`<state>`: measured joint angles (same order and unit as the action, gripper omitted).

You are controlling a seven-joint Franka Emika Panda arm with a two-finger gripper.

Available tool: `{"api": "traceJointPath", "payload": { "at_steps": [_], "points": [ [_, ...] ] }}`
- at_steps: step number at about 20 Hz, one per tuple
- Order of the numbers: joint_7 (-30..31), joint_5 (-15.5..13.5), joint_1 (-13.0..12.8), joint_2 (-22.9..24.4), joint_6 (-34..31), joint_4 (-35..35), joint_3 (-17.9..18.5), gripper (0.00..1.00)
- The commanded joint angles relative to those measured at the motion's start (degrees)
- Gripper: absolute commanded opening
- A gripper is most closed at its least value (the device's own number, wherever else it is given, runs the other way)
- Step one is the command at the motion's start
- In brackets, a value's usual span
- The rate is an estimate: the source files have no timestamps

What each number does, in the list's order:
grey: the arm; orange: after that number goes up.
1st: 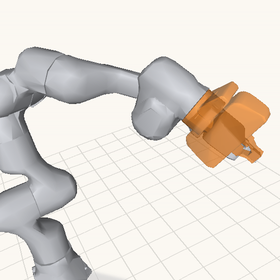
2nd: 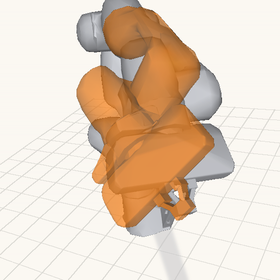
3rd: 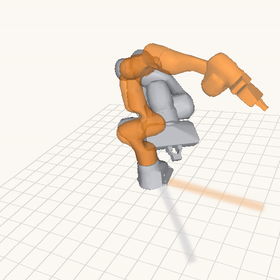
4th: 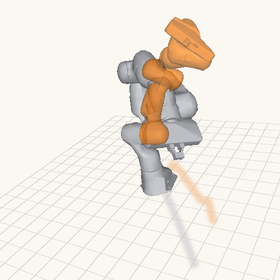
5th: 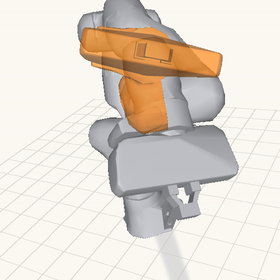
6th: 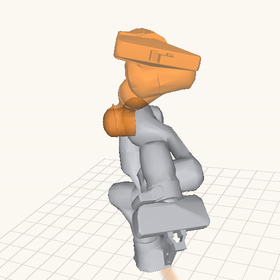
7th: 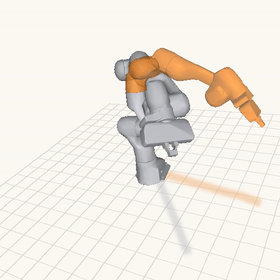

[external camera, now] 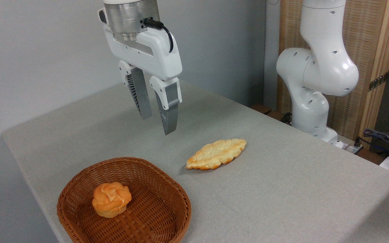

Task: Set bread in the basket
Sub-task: 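Move the open gripper over the elongated golden bread loaf and lower it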

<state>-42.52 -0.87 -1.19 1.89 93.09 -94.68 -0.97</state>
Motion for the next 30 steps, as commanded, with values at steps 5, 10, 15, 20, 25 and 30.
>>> {"api": "traceJointPath", "payload": {
  "at_steps": [5,10,15,20,25,30],
  "points": [
    [0.59,0.43,0.31,-0.4,-0.72,0.81,-0.17,1.0],
    [0.59,0.43,0.22,0.83,-0.72,-2.16,-0.69,1.0],
    [-0.02,0.35,0.22,6.7,2.69,-12.87,-2.89,1.0],
    [-0.98,0.7,-0.48,14.61,11.58,-27.54,-4.39,1.0],
    [-2.57,0.78,-1.53,16.65,12.9,-36.44,-5.96,1.0],
    [-2.57,4.21,-1.53,16.39,19.23,-41.9,-7.29,1.0]
  ]
}}
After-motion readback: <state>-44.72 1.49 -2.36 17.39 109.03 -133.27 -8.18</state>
